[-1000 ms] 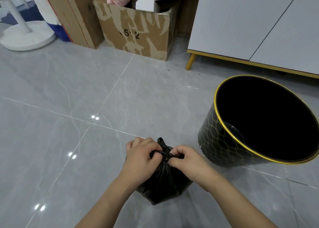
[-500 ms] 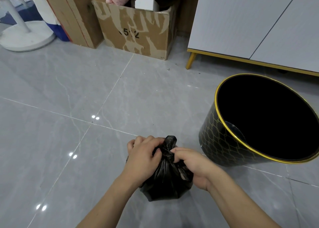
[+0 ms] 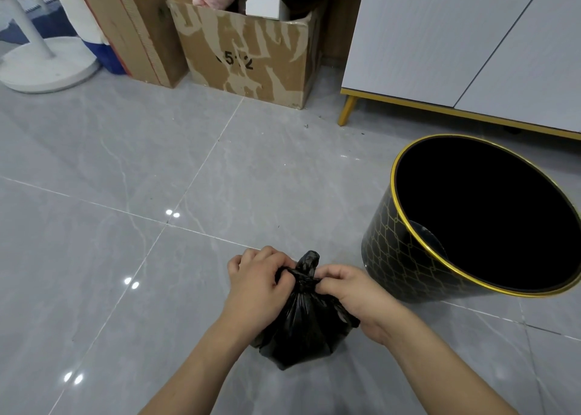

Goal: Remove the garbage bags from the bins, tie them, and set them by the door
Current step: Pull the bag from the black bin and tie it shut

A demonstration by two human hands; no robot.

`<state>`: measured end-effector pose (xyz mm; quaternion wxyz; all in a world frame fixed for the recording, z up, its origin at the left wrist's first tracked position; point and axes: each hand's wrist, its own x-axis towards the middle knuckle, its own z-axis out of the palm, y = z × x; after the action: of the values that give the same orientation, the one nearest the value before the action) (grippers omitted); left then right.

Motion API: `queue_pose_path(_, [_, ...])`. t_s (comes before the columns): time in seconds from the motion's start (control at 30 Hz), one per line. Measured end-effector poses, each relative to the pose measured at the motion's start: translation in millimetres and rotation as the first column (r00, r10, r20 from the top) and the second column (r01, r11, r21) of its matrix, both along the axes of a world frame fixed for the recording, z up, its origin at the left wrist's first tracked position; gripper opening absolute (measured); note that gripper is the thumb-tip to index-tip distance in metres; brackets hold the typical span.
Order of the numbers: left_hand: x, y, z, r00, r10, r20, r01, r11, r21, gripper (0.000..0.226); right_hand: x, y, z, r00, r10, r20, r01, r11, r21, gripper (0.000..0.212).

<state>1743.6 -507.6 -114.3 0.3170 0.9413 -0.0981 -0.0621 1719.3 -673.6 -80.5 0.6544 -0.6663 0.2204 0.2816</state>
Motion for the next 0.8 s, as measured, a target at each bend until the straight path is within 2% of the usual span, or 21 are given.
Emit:
queue_pose_path(0.07, [-0.3, -0.2, 1.0, 0.999, 0.007, 0.038, -0.008, 0.999, 0.046, 0.018, 0.4, -0.1, 4.9, 0.995, 0.021, -0.098, -0.011, 0.995, 0.099, 0.024])
queue_pose_path(0.2, [-1.8, -1.4, 2.1, 0.998, -0.041, 0.056, 0.038, 0.998, 0.058, 0.022, 3.8, -2.8, 10.8, 0.972, 0.103, -0.209, -0.07, 0.985, 0.159, 0.024])
queue_pose_path(0.3, [-2.0, 0.3, 4.6, 0.997, -0.041, 0.067, 0.039, 0.998, 0.041, 0.018, 4.8, -5.1, 9.8, 0.978, 0.12, -0.171, -0.107, 0.991, 0.083, 0.012])
queue_pose_path(0.43, [-0.1, 4.1, 6.3, 0.998, -0.039, 0.05, 0.038, 0.999, 0.018, 0.017, 3.7, -8.8, 6.5, 0.993, 0.035, -0.109, -0.036, 0.999, -0.01, 0.015])
queue_pose_path(0.57, [0.7, 2.8, 8.3, 0.997, -0.057, 0.047, 0.055, 0.998, 0.031, 0.016, 1.9, -11.1, 6.0, 0.998, -0.014, -0.054, 0.014, 1.0, -0.005, 0.046])
queue_pose_path(0.67, [1.6, 1.9, 9.2, 0.997, -0.04, 0.066, 0.037, 0.998, 0.051, 0.015, 2.3, -9.4, 7.5, 0.999, 0.025, -0.037, -0.026, 1.0, -0.011, 0.033])
queue_pose_path(0.73, [2.0, 2.0, 8.3, 0.997, -0.022, 0.074, 0.015, 0.995, 0.096, 0.016, 3.2, -9.5, 9.3, 0.995, 0.05, -0.081, -0.05, 0.999, -0.001, 0.024])
queue_pose_path(0.8, [1.3, 0.7, 7.4, 0.996, -0.017, 0.089, 0.003, 0.988, 0.155, 0.019, 4.4, -10.2, 8.9, 0.985, 0.08, -0.156, -0.071, 0.995, 0.063, 0.025])
